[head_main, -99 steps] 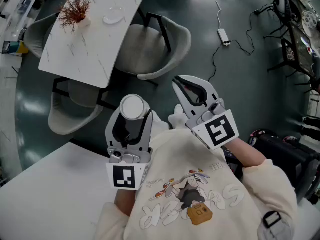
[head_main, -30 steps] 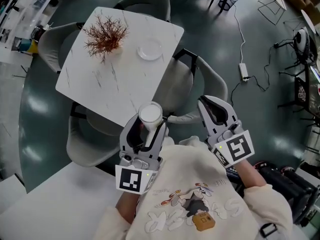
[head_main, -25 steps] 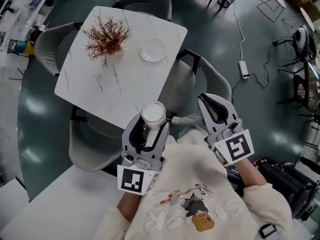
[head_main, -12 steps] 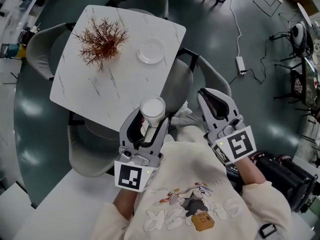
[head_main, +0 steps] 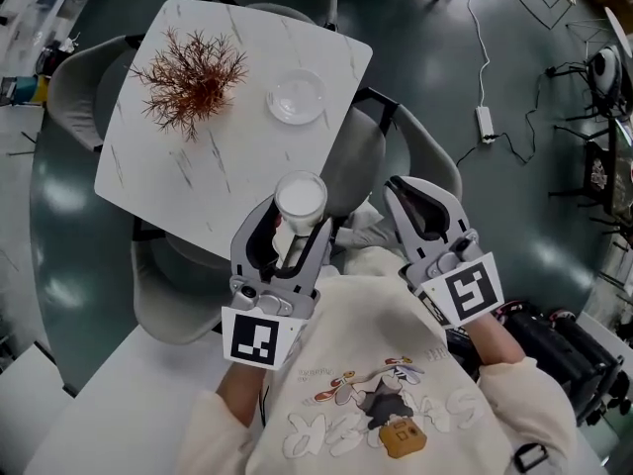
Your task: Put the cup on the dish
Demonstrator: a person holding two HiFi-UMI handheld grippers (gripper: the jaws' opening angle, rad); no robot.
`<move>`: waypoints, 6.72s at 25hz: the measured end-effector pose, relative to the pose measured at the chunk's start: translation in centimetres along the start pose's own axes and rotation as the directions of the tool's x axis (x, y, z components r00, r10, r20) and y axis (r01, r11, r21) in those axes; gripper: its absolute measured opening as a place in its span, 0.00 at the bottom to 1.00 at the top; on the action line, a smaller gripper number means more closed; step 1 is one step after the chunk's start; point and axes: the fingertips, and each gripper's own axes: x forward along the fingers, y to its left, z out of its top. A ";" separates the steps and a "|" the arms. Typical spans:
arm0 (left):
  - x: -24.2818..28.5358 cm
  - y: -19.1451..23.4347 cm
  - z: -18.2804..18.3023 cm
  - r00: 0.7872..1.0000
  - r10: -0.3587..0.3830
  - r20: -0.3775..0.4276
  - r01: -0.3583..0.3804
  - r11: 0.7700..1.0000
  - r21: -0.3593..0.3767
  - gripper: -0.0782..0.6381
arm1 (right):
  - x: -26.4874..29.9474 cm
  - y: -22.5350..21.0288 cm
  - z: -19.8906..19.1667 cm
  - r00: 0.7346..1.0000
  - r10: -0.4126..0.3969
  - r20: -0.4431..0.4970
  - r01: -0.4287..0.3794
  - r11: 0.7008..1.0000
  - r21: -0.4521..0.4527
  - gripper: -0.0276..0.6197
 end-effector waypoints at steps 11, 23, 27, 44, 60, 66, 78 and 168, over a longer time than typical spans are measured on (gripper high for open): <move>3.2 1.9 -1.5 0.998 0.061 -0.023 -0.060 0.998 0.035 0.45 | 3.4 -1.3 -0.3 0.999 0.051 0.006 -0.051 0.999 0.015 0.09; 5.3 3.9 -3.9 0.996 0.087 -0.023 -0.084 0.990 0.113 0.45 | 7.2 -2.2 -1.6 0.995 0.098 -0.010 -0.098 0.995 0.015 0.09; 5.5 4.2 -4.5 0.995 0.097 -0.005 -0.096 0.989 0.113 0.45 | 8.2 -1.9 -2.1 0.991 0.129 -0.016 -0.129 0.991 0.040 0.09; 9.7 8.9 -8.4 0.977 0.204 0.057 -0.211 0.958 0.193 0.45 | 13.8 -2.7 -4.9 0.970 0.238 -0.055 -0.234 0.969 0.075 0.09; 14.4 11.9 -13.8 0.979 0.201 0.026 -0.202 0.958 0.203 0.45 | 19.8 -3.2 -7.3 0.934 0.354 -0.046 -0.323 0.894 0.310 0.34; 15.4 13.5 -16.2 0.975 0.223 0.005 -0.219 0.954 0.205 0.45 | 21.7 -3.7 -9.9 0.933 0.356 -0.050 -0.317 0.880 0.353 0.36; 17.1 14.0 -19.6 0.981 0.194 -0.006 -0.187 0.954 0.235 0.45 | 24.8 -3.7 -13.9 0.903 0.417 -0.104 -0.357 0.863 0.359 0.42; 19.1 18.6 -25.7 0.933 0.314 -0.176 -0.294 0.947 0.132 0.45 | 23.9 -7.2 -19.1 0.910 0.375 -0.177 -0.320 0.907 0.275 0.41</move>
